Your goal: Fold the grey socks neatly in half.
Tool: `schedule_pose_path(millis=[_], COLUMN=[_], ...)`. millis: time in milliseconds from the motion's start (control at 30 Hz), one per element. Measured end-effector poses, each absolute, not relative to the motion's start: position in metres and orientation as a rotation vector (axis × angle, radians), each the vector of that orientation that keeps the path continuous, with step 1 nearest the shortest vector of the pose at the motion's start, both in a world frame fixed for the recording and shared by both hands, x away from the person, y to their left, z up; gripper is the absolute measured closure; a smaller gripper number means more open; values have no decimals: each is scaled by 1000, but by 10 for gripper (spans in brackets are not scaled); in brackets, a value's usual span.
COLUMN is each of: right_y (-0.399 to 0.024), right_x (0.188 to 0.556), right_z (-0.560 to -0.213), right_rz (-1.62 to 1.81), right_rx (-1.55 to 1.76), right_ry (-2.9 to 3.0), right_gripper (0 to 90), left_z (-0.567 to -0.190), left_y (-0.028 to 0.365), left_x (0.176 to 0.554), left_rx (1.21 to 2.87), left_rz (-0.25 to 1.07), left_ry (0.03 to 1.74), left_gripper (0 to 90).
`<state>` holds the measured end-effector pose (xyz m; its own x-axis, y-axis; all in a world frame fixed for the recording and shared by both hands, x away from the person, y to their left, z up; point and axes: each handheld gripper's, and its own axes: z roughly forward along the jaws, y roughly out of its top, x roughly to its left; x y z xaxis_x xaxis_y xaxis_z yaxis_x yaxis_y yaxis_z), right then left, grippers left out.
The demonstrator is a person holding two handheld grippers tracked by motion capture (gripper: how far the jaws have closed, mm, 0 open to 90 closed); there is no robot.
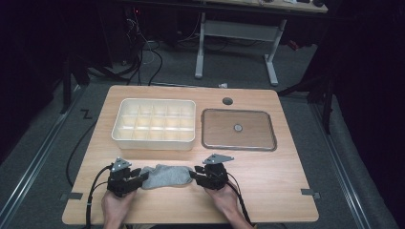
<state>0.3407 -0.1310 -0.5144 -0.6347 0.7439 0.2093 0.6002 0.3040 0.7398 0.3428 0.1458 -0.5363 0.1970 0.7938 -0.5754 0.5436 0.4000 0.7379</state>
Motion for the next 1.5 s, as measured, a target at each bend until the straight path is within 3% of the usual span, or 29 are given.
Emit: schedule_pose_path(millis=[567, 1500], right_y=[-131, -188], right_x=[346, 340], right_z=[-524, -524], right_rz=[1090, 1026], right_rx=[1223, 1310], right_ry=[2407, 2317], right_gripper=[834, 841], left_z=[-534, -533], left_y=[133, 76], left_x=[341, 353], left_rx=[1258, 1296], left_rz=[235, 142], left_ry=[1471, 1434], left_gripper=[667, 702])
